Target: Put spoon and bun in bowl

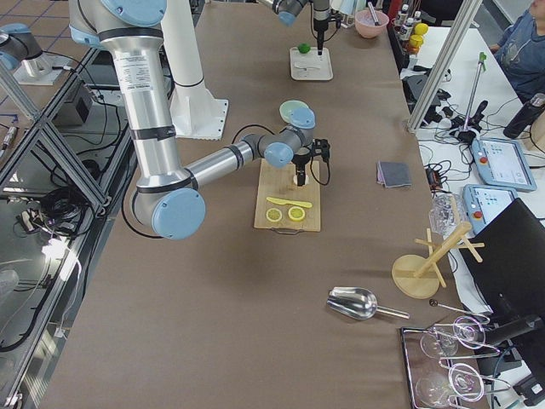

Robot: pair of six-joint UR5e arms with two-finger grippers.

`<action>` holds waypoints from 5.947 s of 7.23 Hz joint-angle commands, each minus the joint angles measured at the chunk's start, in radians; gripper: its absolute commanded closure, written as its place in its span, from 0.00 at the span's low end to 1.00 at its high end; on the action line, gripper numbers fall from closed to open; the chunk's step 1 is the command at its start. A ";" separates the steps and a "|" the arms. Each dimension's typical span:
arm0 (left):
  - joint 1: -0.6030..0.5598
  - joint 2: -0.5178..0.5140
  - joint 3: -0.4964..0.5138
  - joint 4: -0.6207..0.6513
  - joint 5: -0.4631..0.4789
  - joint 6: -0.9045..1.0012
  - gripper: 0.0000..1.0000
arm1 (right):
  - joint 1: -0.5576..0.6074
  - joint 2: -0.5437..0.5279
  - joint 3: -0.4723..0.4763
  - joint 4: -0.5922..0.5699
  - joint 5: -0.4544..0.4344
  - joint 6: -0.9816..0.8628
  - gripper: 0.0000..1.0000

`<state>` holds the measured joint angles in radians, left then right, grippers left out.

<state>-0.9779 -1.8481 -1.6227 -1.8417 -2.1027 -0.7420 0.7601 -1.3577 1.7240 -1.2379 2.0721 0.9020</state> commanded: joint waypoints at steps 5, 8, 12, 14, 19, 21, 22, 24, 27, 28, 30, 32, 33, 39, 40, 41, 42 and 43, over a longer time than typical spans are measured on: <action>0.007 0.000 0.000 -0.001 0.001 0.003 0.07 | 0.011 0.038 0.014 -0.015 0.014 0.003 1.00; 0.022 0.001 0.012 -0.004 0.001 0.009 0.07 | -0.084 0.226 0.026 -0.021 -0.042 0.276 1.00; 0.061 -0.017 0.014 -0.005 0.000 0.000 0.07 | -0.321 0.487 -0.001 -0.166 -0.288 0.502 1.00; 0.067 -0.017 0.007 -0.005 0.000 -0.016 0.07 | -0.328 0.548 -0.070 -0.190 -0.329 0.500 1.00; 0.143 -0.002 0.004 -0.083 0.003 -0.152 0.07 | -0.309 0.569 -0.104 -0.183 -0.342 0.503 0.00; 0.143 0.061 0.003 -0.147 0.003 -0.126 0.07 | -0.273 0.504 -0.017 -0.193 -0.266 0.500 0.00; 0.143 0.069 0.003 -0.157 0.003 -0.125 0.07 | -0.246 0.411 0.070 -0.193 -0.247 0.489 0.00; 0.145 0.064 0.026 -0.157 0.004 -0.125 0.14 | -0.205 0.348 0.095 -0.186 -0.213 0.470 0.00; 0.146 0.050 0.066 -0.163 0.003 -0.125 0.28 | -0.203 0.339 0.091 -0.184 -0.224 0.469 0.00; 0.146 0.034 0.072 -0.162 0.001 -0.128 0.54 | -0.203 0.332 0.094 -0.183 -0.227 0.469 0.00; 0.146 0.033 0.072 -0.160 0.001 -0.125 1.00 | -0.200 0.331 0.095 -0.183 -0.228 0.469 0.00; 0.143 0.018 0.063 -0.159 -0.006 -0.125 1.00 | -0.200 0.331 0.092 -0.183 -0.228 0.469 0.00; 0.143 -0.002 0.023 -0.150 -0.006 -0.134 1.00 | -0.193 0.331 0.094 -0.183 -0.225 0.469 0.00; 0.401 -0.371 0.074 -0.142 0.163 -0.447 1.00 | 0.045 0.091 0.204 -0.183 -0.018 0.140 0.00; 0.415 -0.414 0.113 -0.143 0.176 -0.454 1.00 | 0.063 0.069 0.203 -0.183 -0.018 0.112 0.00; 0.424 -0.418 0.115 -0.148 0.178 -0.455 1.00 | 0.071 0.059 0.213 -0.183 -0.017 0.110 0.00; 0.427 -0.415 0.110 -0.148 0.179 -0.451 0.04 | 0.074 0.046 0.230 -0.183 -0.017 0.110 0.00; 0.426 -0.413 0.090 -0.145 0.179 -0.448 0.02 | 0.076 0.036 0.236 -0.183 -0.018 0.110 0.00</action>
<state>-0.5544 -2.2606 -1.5179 -1.9882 -1.9256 -1.1929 0.8317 -1.3074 1.9490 -1.4205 2.0544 1.0147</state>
